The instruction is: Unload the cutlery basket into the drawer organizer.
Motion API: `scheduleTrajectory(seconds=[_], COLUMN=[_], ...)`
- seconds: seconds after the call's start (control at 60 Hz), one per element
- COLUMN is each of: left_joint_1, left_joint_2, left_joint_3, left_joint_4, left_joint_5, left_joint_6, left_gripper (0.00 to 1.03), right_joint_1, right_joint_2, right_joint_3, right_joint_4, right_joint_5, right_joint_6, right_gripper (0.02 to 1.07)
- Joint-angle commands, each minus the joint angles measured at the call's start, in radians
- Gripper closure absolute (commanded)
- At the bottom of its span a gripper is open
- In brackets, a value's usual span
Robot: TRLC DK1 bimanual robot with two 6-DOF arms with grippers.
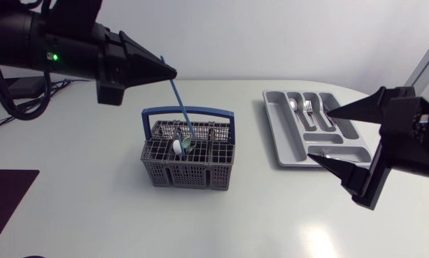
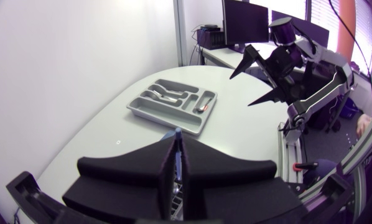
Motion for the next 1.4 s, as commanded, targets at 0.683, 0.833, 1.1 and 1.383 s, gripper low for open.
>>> scheduleTrajectory(seconds=[0.683,0.833,1.1,1.383], left_joint_1=[-0.13,-0.127,-0.12,-0.107], left_joint_2=[0.259,0.281,0.304,0.307], left_joint_3=[0.052,0.072,0.087,0.086], left_joint_4=[0.195,0.195,0.199,0.199], left_joint_5=[0.309,0.31,0.315,0.316], left_joint_6=[-0.295,-0.299,-0.299,-0.304], left_gripper=[1.0,1.0,1.0,1.0], right_joint_1=[0.167,0.157,0.157,0.148], right_joint_2=[0.44,0.495,0.517,0.506], right_joint_3=[0.221,0.241,0.248,0.25], right_joint_4=[0.068,0.068,0.07,0.058], right_joint_5=[-0.301,-0.359,-0.385,-0.39], right_joint_6=[0.447,0.451,0.447,0.438], right_gripper=[0.31,0.45,0.75,0.93])
